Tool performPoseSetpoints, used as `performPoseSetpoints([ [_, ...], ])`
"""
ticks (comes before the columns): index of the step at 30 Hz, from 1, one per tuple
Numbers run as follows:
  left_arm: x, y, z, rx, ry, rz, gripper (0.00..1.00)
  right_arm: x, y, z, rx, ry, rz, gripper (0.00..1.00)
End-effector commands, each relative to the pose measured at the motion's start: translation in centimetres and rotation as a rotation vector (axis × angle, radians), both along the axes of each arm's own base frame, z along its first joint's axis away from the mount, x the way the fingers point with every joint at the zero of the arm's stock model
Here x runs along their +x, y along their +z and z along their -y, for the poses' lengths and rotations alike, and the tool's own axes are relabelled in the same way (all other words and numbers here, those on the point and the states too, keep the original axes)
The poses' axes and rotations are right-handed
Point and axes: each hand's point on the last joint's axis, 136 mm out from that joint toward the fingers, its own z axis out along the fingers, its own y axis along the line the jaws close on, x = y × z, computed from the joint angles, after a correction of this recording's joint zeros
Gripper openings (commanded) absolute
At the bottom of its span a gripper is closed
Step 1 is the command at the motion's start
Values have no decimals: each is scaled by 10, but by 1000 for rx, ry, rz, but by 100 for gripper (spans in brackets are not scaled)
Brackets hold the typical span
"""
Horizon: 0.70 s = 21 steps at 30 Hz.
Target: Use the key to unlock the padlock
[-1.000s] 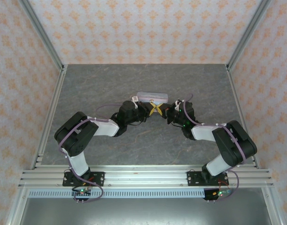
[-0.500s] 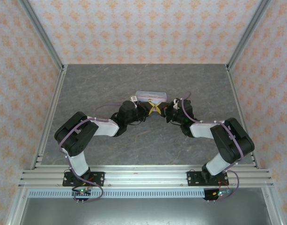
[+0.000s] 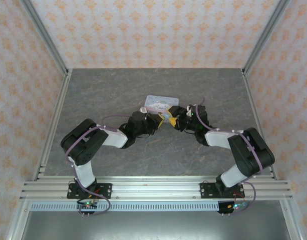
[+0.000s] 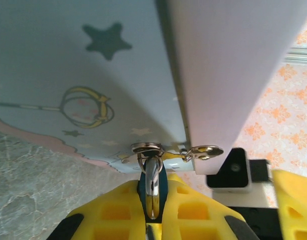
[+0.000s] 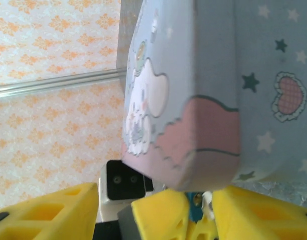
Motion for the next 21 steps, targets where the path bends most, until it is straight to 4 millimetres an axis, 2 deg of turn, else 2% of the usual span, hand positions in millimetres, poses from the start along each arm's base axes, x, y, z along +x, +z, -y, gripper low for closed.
performPoseSetpoints([
  [1,4,-3,-4,26,2,15,0,-21,-7,7,-108,65,2,62],
  [5,5,-3,-4,30,-8,9,0,-34,-10,17,-259,126,32,62],
  [8,4,-1,-4,29,-15,5,0,-38,-5,17,-368,199,91,58],
  [13,1,3,-2,41,-43,-12,0,-51,2,4,-694,383,264,50],
  [17,-1,8,0,51,-65,-27,0,-51,-6,6,-1005,455,368,40],
  [21,-3,13,1,52,-79,-28,0,-50,-10,3,-1109,501,430,37],
])
